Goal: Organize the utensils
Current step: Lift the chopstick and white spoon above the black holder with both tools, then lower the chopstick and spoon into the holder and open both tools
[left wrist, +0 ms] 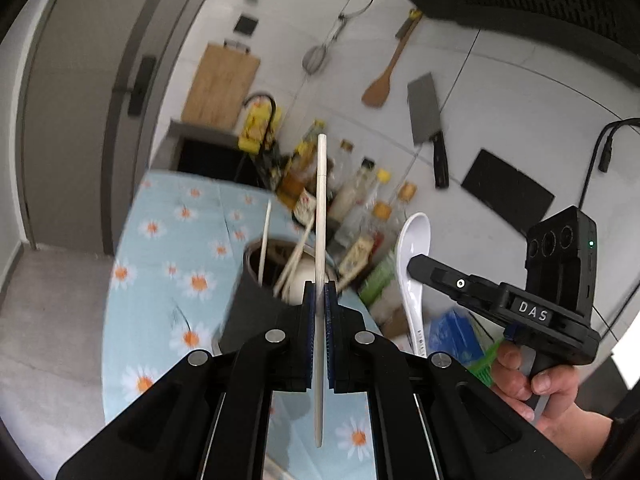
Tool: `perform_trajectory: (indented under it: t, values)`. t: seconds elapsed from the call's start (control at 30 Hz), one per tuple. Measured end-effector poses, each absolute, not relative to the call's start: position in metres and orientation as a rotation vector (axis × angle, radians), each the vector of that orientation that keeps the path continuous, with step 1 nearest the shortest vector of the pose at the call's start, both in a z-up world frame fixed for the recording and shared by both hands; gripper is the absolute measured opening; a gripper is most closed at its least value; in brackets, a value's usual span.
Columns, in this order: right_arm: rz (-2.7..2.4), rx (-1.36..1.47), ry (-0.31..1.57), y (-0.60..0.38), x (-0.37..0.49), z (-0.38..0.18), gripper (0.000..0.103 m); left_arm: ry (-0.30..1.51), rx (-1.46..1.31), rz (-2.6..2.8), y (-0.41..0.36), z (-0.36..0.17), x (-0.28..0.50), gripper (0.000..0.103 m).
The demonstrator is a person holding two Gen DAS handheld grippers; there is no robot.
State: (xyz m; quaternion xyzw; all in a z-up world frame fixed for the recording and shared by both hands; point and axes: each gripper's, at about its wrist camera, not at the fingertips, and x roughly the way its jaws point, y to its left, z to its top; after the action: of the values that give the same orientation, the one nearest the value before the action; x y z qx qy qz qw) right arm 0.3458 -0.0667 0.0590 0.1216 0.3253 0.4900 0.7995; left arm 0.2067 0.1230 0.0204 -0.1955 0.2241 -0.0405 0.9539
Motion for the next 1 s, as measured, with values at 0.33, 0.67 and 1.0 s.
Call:
perform_trajectory:
  t: [0.33, 0.67, 1.0]
  values:
    - [1.053, 0.369, 0.576, -0.070, 0.387, 0.086, 0.005, 0.313, -0.338, -0.036, 0.119, 0.055, 0.230, 0.004]
    - [1.014, 0.400, 0.486, -0.048, 0.421, 0.086, 0.005, 0.211, -0.284, 0.017, 0.129, 0.067, 0.259, 0.004]
    - [0.993, 0.367, 0.413, -0.025, 0.426, 0.080, 0.005, 0.181, -0.271, 0.055, 0.137, 0.056, 0.275, 0.004]
